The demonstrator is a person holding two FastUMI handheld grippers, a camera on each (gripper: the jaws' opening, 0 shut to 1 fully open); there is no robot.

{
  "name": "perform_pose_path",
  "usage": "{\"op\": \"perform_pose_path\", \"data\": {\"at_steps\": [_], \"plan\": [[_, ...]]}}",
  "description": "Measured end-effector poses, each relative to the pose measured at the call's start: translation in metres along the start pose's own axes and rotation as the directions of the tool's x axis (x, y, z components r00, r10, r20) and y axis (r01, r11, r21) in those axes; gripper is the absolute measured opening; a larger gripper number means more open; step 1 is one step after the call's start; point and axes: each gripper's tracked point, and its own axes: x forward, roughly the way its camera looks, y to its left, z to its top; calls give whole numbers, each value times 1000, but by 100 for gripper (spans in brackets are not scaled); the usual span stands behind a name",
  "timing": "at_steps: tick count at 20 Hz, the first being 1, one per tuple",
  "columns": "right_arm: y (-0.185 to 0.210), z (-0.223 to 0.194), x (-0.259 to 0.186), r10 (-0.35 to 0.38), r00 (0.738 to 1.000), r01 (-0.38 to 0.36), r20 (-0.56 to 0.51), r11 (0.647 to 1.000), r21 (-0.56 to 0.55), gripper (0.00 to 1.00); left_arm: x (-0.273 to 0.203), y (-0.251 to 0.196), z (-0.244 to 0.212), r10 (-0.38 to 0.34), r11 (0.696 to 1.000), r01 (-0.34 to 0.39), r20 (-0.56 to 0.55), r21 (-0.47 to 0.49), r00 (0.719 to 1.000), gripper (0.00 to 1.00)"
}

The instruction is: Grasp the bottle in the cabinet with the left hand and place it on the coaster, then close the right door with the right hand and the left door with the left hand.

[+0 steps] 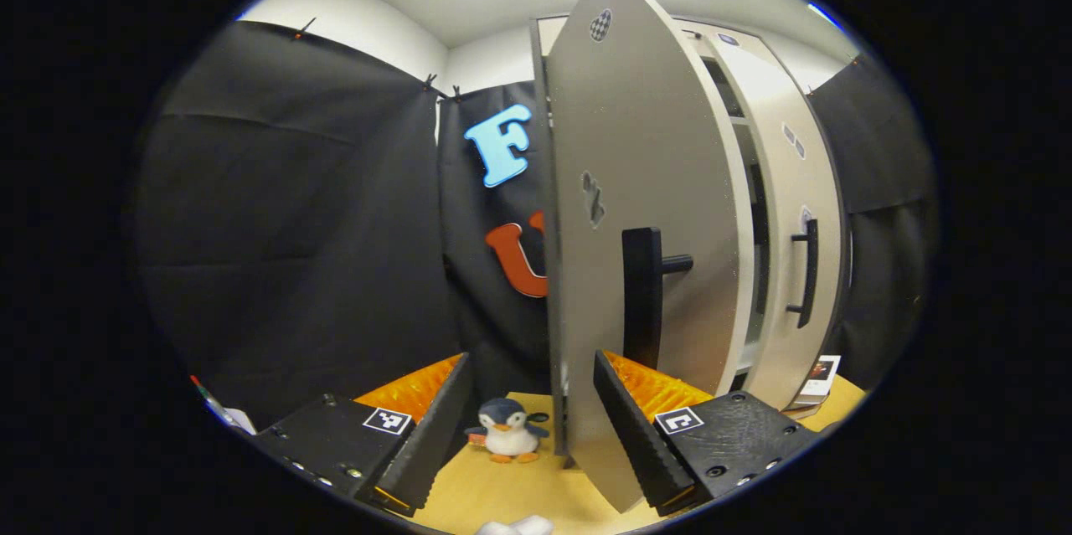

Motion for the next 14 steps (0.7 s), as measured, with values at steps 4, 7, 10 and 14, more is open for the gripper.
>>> {"op": "perform_pose_path", "data": {"at_steps": [4, 7, 10, 14], "plan": [[-5, 8, -3, -7, 1000, 7, 21, 1000, 1, 81, 17, -45, 1, -46, 999, 46, -6, -17, 999, 96], [-8, 11, -8, -27, 999, 26, 40, 1000, 17, 81, 13, -50, 3, -31, 999, 31, -9, -3, 999, 96], [-9, 13, -7, -45, 998, 43, 48, 998, 36, 81, 1, -53, -1, -50, 999, 49, -36, -24, 998, 96], [-8, 16, -5, -79, 995, 77, 54, 996, 40, 81, -22, -55, -3, -61, 998, 60, -55, -19, 997, 96]]}}
